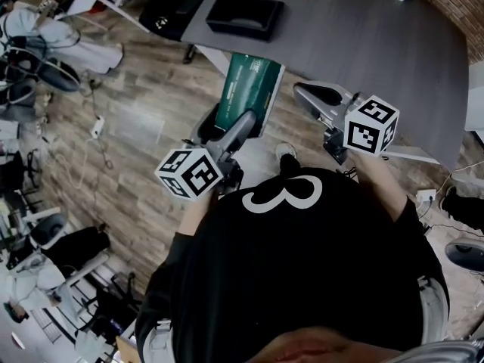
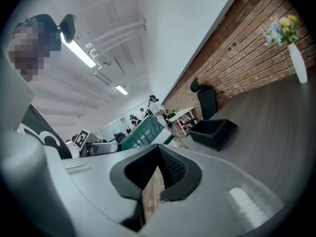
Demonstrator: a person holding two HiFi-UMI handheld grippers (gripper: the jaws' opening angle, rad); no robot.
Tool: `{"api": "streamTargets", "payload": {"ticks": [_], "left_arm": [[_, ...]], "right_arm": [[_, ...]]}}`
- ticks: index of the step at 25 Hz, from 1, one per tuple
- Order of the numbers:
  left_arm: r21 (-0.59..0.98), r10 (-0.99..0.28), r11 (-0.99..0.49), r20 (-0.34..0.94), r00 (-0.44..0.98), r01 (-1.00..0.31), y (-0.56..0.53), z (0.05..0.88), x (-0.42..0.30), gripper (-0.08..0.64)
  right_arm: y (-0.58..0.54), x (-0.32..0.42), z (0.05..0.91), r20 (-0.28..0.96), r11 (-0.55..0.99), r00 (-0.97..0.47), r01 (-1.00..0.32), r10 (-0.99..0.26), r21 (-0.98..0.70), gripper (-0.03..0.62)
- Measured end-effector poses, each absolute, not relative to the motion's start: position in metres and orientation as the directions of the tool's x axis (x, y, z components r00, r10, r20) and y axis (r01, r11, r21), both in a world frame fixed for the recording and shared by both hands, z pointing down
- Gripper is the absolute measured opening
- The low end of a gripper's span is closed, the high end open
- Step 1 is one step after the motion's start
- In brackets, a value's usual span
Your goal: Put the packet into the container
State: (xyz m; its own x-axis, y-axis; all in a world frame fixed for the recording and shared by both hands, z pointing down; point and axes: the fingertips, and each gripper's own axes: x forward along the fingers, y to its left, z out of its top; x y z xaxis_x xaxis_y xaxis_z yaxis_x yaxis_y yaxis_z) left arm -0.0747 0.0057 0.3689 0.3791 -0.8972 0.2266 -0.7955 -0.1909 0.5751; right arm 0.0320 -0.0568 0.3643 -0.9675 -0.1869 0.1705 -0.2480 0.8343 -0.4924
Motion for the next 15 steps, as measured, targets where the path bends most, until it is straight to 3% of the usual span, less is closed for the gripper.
{"api": "streamTargets", "payload": {"ticks": [15], "left_arm": [[0.504, -0.878, -0.254, 0.239, 0.416, -0.825, -0.126, 0.366, -0.104, 0.396]], "right_arm": [[-0.188, 0.015, 0.362, 0.149, 0.813, -0.962, -0.275, -0.231, -0.513, 0.002]]}}
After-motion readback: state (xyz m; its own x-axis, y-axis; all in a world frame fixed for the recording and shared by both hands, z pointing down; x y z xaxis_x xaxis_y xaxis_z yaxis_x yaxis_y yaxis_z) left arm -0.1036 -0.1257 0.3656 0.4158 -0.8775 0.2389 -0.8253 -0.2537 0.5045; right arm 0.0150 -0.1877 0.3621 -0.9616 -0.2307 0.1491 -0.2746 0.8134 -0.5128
